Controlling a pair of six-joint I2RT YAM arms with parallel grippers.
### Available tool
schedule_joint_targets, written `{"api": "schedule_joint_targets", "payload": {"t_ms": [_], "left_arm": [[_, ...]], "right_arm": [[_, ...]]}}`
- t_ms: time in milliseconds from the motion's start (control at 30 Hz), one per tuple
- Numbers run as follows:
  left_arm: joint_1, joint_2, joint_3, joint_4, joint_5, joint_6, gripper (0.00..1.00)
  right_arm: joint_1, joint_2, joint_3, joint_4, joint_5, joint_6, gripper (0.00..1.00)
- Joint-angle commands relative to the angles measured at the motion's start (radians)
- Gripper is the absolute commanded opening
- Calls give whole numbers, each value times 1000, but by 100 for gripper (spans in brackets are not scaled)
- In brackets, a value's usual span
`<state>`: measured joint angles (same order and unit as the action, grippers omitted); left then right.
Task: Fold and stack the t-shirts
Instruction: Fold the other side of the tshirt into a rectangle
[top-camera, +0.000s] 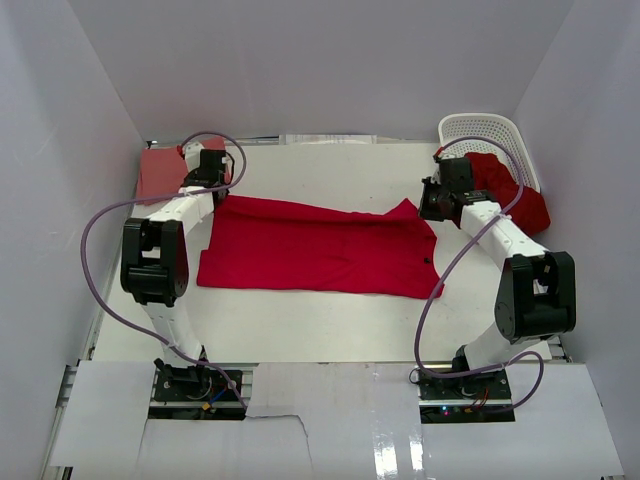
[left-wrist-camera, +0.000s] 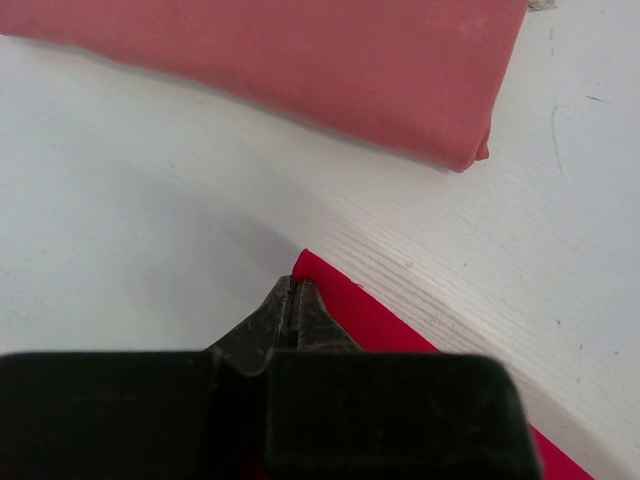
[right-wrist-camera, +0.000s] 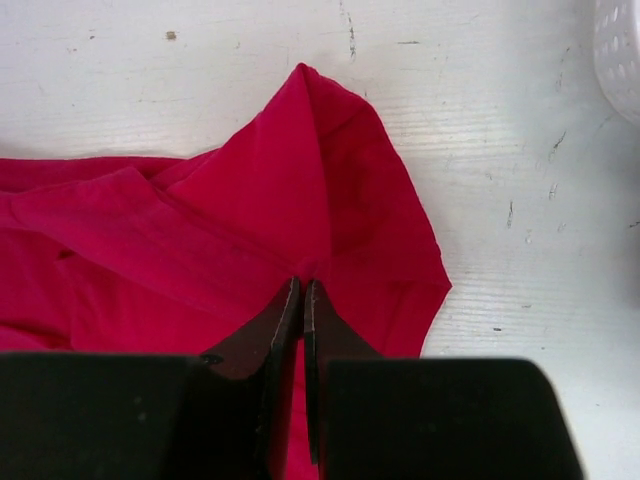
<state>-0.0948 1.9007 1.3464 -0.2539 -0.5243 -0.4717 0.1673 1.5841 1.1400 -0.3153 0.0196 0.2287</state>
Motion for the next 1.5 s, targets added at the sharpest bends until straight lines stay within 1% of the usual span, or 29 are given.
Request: {"api": "schedule_joint_targets", "payload": {"t_ms": [0,633,1467], "left_arm": [[-8,-101,-19,19,-62,8,0],[-5,-135,-75,-59,-62,-50,0],[-5,-198,-139,-81,-52,-61,0]], "right_arm": [[-6,-55,-6,38,-3,4,8],[-2,-179,-92,18,0,-5,8],[31,-243,-180,-2,5,-2,8]]}}
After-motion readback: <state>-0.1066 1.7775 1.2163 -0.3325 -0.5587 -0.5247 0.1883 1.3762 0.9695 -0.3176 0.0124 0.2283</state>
